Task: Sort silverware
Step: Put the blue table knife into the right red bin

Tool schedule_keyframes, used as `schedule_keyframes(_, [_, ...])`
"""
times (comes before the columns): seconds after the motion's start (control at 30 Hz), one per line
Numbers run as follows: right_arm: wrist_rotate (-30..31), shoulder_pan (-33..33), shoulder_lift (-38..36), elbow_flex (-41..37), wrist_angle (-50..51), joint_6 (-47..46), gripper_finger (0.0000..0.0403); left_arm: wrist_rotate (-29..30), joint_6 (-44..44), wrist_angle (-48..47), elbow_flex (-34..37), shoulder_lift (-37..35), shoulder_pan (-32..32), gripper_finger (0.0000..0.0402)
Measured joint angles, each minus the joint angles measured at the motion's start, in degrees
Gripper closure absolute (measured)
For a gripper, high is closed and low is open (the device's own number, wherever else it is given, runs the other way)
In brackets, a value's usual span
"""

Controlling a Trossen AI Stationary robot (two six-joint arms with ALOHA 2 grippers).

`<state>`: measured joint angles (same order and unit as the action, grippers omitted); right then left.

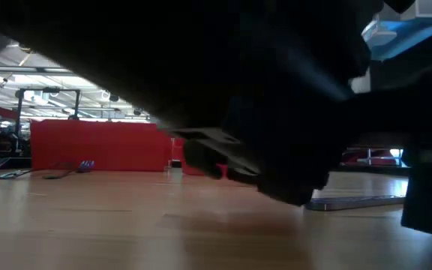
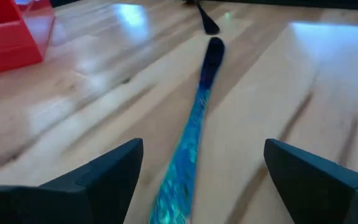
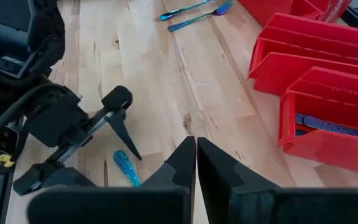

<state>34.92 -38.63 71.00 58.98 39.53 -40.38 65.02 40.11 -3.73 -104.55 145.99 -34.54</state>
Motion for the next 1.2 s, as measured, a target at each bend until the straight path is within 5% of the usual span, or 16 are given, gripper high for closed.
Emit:
schedule_keyframes(0.8, [0.00, 0.00, 0.02, 0.00, -0.02, 0.02, 0.0403, -10.88, -4.76, 5.97, 4.88, -0.57, 4.28, 0.0086])
schedule_keyframes(1.2, [-0.57, 0.02, 0.02, 0.00, -0.02, 0.06, 0.0403, -9.89, -3.78, 15.32, 11.85, -0.52, 3.66, 0.0087])
